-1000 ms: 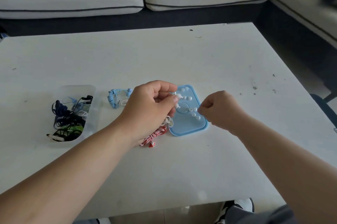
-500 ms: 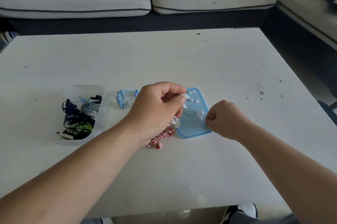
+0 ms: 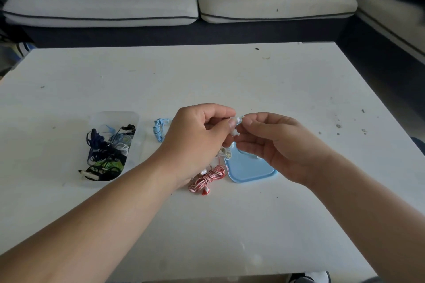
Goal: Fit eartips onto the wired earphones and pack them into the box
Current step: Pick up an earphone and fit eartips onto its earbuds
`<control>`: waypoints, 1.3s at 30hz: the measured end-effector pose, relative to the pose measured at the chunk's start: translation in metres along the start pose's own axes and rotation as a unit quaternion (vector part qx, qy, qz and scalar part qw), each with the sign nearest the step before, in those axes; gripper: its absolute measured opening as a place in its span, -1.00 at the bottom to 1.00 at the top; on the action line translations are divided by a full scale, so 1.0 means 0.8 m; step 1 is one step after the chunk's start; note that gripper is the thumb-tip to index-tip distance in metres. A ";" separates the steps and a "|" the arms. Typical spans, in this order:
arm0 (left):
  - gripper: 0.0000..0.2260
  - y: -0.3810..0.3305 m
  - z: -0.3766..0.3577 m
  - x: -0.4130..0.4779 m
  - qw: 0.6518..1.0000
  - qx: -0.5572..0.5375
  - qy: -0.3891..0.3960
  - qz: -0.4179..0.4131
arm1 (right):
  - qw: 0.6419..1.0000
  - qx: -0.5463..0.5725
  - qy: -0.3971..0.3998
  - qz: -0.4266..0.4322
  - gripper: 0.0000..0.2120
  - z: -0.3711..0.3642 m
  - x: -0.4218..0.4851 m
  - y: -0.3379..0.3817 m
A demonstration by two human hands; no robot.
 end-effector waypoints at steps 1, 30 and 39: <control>-0.89 0.000 0.000 0.000 1.000 -0.001 0.000 -0.001 | 1.000 -0.001 0.006 0.001 -0.80 0.000 0.001 0.000; -0.94 0.005 0.000 0.004 0.997 0.062 -0.006 -0.042 | 0.989 -0.055 -0.096 0.098 -0.92 -0.017 -0.002 -0.009; -0.94 0.007 0.003 0.006 1.000 -0.006 -0.018 -0.007 | 0.994 -0.013 -0.093 0.056 -0.88 -0.016 -0.006 -0.003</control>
Point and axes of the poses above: each hand's wrist, its own x-axis towards the middle knuckle, its own z-axis out of the back of the hand, y = z × x, the point moved 1 cm from there along x, towards the middle knuckle, and after that the axes turned 14 degrees about -z, right-handed, at the moved point
